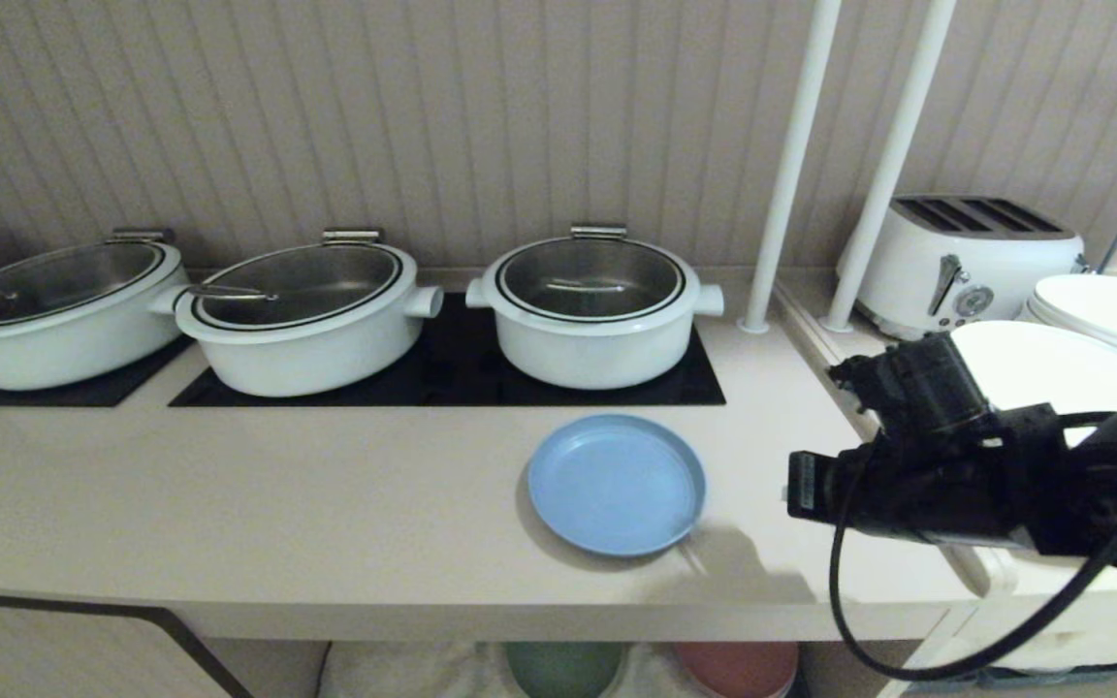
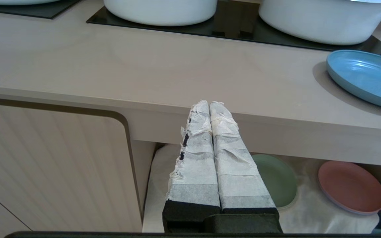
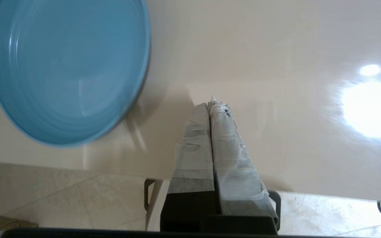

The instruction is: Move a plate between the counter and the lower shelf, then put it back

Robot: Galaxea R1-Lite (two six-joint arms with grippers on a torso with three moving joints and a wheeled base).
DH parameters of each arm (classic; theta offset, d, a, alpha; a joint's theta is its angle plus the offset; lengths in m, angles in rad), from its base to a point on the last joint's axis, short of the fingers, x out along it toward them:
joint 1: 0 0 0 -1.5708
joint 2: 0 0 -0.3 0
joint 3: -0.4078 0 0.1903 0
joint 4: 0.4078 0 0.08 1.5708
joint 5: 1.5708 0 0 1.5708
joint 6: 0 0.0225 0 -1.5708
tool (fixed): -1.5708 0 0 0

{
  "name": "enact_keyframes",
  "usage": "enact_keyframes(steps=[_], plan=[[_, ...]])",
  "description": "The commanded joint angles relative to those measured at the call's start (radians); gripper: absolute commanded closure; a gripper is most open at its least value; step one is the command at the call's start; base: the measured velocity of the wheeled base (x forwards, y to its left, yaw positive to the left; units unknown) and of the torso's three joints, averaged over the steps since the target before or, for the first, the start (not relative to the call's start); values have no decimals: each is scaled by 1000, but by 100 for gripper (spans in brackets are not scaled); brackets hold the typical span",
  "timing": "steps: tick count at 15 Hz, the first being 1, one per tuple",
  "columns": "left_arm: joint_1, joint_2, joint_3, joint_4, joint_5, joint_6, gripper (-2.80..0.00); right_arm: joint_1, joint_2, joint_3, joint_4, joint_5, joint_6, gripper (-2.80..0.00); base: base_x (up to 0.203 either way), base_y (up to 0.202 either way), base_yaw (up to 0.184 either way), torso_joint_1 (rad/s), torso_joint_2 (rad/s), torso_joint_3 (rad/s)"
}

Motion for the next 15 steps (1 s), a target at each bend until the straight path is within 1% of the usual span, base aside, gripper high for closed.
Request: enact_keyframes(steps=[1,3,5,8,10,11,13,15], plan=[[0,0,0,0,1,-1,0,-20,-95,85,-29,-1,-15,0,0,0,0,0,0,0],[0,0,1,0,1,-1,0,-54,-186,181,-58,-1,-59,0,0,0,0,0,0,0],[0,0,1,0,1,-1,0,-113,-275,269,-82,0,-106,0,0,0,0,0,0,0],[0,0,1,0,1,-1,0,-236,-440,409,-95,12,-190,0,0,0,0,0,0,0],[0,0,-1,0,1,-1,0,-325,-552,495,-97,45,-257,0,0,0,0,0,0,0],[0,0,0,0,1,-1,0,-357,-604,528,-97,61,-286,0,0,0,0,0,0,0],[0,0,0,0,1,-1,0,-393,-723,596,-97,77,-336,0,0,0,0,0,0,0],[0,0,1,0,1,-1,0,-402,-856,660,-96,82,-378,0,0,0,0,0,0,0]])
